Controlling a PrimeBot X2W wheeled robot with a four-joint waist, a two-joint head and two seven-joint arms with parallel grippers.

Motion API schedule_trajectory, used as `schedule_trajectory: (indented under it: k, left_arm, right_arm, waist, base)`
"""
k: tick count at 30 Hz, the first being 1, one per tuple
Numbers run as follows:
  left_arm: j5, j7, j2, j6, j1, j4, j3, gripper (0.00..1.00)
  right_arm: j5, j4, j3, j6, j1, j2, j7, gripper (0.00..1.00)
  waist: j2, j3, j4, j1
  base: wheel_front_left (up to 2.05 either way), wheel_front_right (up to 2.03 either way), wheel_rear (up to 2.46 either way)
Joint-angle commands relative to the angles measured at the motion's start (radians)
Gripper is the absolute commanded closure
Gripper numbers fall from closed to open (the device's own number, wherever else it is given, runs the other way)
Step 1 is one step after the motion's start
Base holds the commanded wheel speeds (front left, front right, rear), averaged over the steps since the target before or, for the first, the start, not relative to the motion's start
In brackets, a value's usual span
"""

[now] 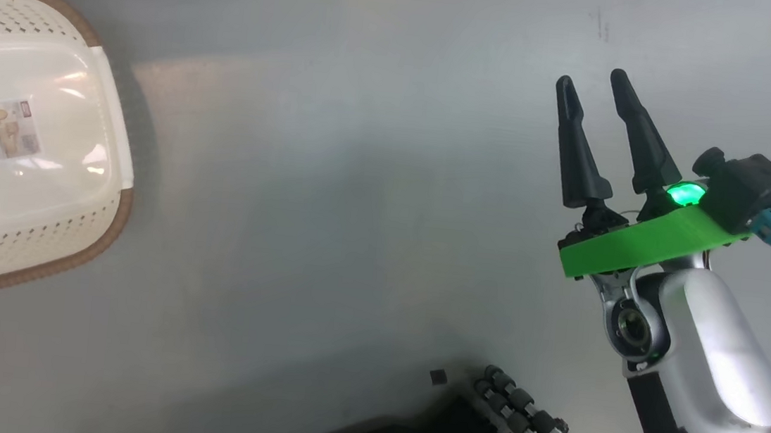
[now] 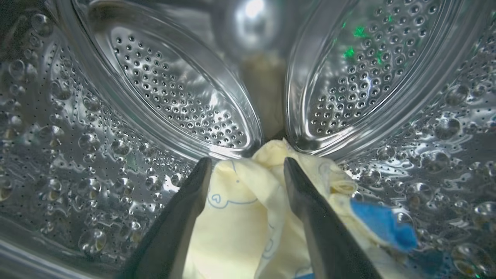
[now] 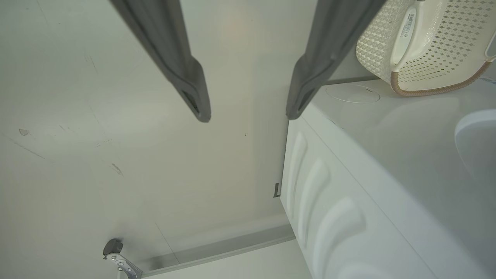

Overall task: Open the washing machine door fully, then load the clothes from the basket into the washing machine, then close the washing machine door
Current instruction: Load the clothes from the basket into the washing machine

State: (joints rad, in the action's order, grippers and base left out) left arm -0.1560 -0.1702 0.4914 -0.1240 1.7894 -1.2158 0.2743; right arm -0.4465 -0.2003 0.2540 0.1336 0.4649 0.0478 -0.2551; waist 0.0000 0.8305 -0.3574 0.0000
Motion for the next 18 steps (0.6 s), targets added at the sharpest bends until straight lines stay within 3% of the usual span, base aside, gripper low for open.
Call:
schedule_trajectory:
  k: [1,10,18]
  left_arm:
    - [-0.057,-0.057,-0.017,-0.006,-0.128,-0.012,0.007,0.0]
    - [-0.166,-0.079,-0.066,-0.007,-0.316,0.021,0.077,0.0]
    - [-0.28,-0.091,-0.068,-0.007,-0.546,0.141,0.085,0.0]
  right_arm:
    - [0.047,0.013,-0.021,-0.003,-0.036,0.002,-0.007,0.0]
    - [0.077,0.007,-0.059,-0.003,-0.07,0.002,-0.007,0.0]
    - [0.098,-0.005,-0.084,-0.003,-0.125,0.002,-0.007,0.0]
  waist:
    - [0.0,-0.093,0.056,0.0]
    - [0.0,-0.214,0.106,0.0]
    - [0.0,-0.349,0.147,0.0]
  base:
    - [0.0,0.0,0.0]
    - [0.0,0.0,0.0]
    - [0.0,0.0,0.0]
